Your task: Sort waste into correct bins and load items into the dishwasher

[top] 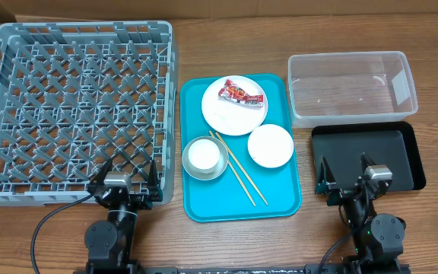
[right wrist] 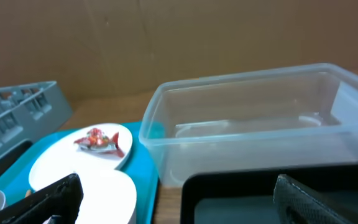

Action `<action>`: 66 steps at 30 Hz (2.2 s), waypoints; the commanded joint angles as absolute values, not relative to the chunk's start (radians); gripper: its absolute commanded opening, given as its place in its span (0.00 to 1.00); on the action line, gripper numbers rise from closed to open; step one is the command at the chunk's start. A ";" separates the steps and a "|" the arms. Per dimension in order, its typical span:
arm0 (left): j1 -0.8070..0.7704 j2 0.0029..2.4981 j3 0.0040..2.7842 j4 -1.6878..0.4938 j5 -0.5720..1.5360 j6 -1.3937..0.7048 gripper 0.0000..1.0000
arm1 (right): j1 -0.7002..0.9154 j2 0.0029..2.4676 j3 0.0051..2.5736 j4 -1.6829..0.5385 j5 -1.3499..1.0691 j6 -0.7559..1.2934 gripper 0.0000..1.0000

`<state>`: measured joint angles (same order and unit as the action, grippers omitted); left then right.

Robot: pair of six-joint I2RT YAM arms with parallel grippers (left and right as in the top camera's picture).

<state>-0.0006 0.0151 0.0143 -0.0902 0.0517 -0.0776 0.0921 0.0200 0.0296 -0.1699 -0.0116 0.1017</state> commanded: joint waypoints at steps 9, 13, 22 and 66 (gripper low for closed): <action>-0.006 0.028 0.233 -0.361 -0.035 -0.093 1.00 | 0.089 0.138 0.279 -0.343 -0.107 0.187 1.00; -0.006 0.102 0.309 -0.423 -0.033 -0.094 1.00 | 0.089 0.256 0.382 -0.387 -0.161 0.187 1.00; -0.006 0.395 0.541 -0.516 0.020 -0.094 1.00 | 0.089 0.651 0.676 -0.546 -0.257 0.145 1.00; -0.006 1.073 1.135 -1.036 0.151 -0.094 1.00 | 0.443 1.611 1.454 -0.792 -0.176 0.067 0.96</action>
<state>-0.0006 1.0702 1.1080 -1.0401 0.1390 -0.0788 0.4149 1.5391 1.4246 -0.8101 -0.2150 0.0795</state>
